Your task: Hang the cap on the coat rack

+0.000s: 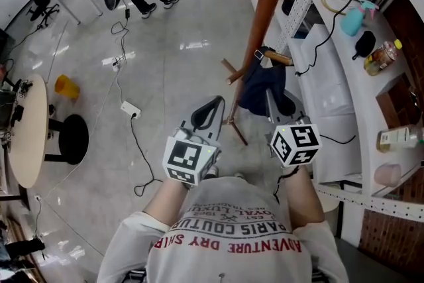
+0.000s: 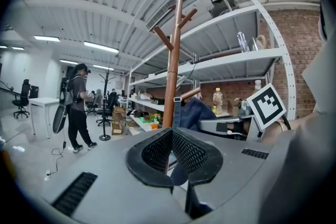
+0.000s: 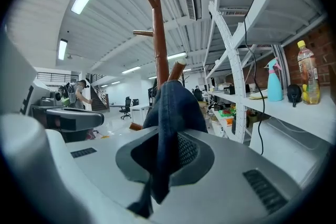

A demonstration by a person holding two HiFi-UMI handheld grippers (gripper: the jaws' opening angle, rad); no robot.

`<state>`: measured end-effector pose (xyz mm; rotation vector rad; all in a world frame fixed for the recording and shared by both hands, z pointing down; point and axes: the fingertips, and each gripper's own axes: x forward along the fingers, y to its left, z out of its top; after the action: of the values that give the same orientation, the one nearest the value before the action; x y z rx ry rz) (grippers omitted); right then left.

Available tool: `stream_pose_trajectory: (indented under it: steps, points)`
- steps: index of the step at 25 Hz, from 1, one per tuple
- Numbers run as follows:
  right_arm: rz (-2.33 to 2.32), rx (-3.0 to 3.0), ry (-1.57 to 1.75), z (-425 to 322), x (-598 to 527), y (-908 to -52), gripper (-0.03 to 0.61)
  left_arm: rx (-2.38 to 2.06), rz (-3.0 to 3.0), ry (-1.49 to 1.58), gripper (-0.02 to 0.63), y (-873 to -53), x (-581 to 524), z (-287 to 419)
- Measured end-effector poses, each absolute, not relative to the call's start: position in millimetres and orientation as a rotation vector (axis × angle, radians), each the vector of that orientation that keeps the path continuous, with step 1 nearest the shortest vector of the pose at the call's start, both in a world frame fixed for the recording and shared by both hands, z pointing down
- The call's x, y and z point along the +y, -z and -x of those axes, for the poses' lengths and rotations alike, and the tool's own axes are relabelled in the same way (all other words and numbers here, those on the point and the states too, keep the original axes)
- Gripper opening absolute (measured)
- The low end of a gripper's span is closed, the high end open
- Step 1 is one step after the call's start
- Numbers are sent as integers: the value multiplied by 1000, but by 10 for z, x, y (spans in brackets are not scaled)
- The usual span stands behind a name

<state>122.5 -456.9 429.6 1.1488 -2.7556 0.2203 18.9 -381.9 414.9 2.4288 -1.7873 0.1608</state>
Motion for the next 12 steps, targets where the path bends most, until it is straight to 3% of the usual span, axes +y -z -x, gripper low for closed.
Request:
stream_pose_trajectory:
  steps: [12]
  points:
    - [-1143,-2640,-252,-1103,-4772,-4741,25,-1778,-2427,-165,5,-4191,-3836,-179]
